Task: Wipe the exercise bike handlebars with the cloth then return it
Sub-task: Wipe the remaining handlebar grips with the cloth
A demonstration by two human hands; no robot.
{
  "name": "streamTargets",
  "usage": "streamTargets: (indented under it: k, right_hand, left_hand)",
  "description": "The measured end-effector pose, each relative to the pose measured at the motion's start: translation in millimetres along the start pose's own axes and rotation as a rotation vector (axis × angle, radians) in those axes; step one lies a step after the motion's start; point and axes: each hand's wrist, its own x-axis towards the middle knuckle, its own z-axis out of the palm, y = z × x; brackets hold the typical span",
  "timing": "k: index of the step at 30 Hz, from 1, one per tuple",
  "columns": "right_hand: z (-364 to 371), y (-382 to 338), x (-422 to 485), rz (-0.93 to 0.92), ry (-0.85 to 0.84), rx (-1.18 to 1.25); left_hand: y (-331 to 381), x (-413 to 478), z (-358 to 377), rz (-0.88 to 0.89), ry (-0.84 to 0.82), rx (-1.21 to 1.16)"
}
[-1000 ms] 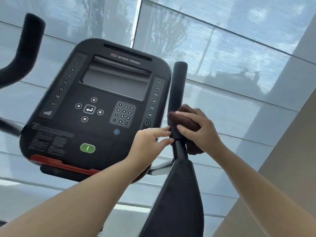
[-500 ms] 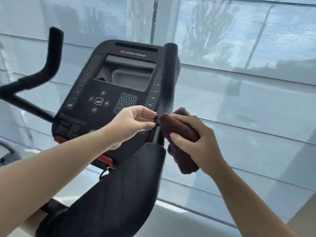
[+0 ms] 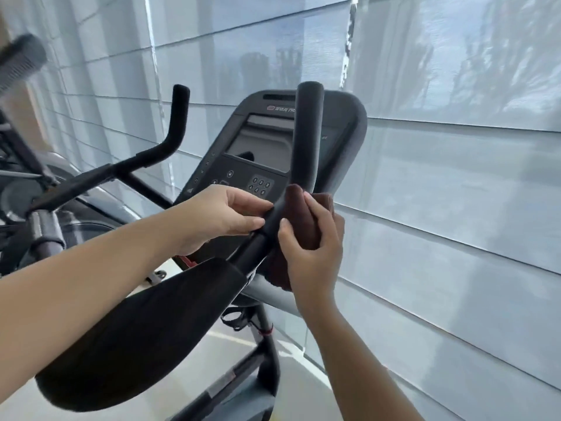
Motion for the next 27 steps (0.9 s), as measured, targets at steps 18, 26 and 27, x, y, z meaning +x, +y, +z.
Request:
streamTargets:
  k: [18,26,27]
  right_hand:
    - [-2.3,14.3,117.1,-0.137,-0.042,0.205]
    - [-8.6,36.5,83.6,-0.271,-0.103,0.218]
    - [-8.9,36.8,84.6,-0.276,-0.107,0.228]
  left_hand:
    - [3.5,5.2,2.3,-0.067,0.058,0.019]
    - [15.9,7.0,15.9,-0.111,0.219,0.190]
    - [16.9,5.9,19.5,-0.106,0.248,0.203]
